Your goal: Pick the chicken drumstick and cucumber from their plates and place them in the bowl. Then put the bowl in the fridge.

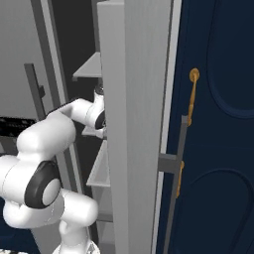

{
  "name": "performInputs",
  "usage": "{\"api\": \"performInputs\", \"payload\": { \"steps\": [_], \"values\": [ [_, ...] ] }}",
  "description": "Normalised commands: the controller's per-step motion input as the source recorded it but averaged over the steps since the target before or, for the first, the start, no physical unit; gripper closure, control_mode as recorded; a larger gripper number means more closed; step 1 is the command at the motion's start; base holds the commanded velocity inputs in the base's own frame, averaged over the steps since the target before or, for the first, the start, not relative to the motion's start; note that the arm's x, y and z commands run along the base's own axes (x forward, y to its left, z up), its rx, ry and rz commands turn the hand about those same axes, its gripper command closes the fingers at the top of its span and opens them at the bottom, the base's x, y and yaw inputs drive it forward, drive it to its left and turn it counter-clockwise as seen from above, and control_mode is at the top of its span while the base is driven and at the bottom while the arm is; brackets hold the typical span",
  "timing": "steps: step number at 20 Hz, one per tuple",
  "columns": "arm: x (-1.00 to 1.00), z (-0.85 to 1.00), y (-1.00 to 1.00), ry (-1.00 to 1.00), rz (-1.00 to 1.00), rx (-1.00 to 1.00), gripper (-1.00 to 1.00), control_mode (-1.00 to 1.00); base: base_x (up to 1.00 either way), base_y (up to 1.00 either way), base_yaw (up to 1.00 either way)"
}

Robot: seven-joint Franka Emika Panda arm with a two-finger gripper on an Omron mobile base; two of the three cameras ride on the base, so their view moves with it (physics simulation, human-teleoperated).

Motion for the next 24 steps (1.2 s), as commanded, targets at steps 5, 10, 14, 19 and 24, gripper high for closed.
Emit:
{"api": "performInputs", "payload": {
  "steps": [5, 10, 14, 19, 24],
  "values": [
    [0.35, -0.17, 0.0, 0.01, 0.0, 0.0, 1.0, -1.0, 0.0, 0.0, 0.0],
    [0.08, -0.29, 0.0, 0.0, 0.0, 0.0, 1.0, -1.0, 0.0, 0.0, 0.0],
    [0.0, -0.34, 0.0, 0.0, 0.0, 0.0, 1.0, -1.0, 0.0, 0.0, 0.0],
    [0.0, -0.27, 0.0, 0.0, 0.01, 0.0, 1.0, -1.0, 0.0, 0.0, 0.0],
    [0.0, -0.22, 0.0, 0.0, 0.02, 0.0, -1.0, -1.0, 0.0, 0.0, 0.0]
  ]
}}
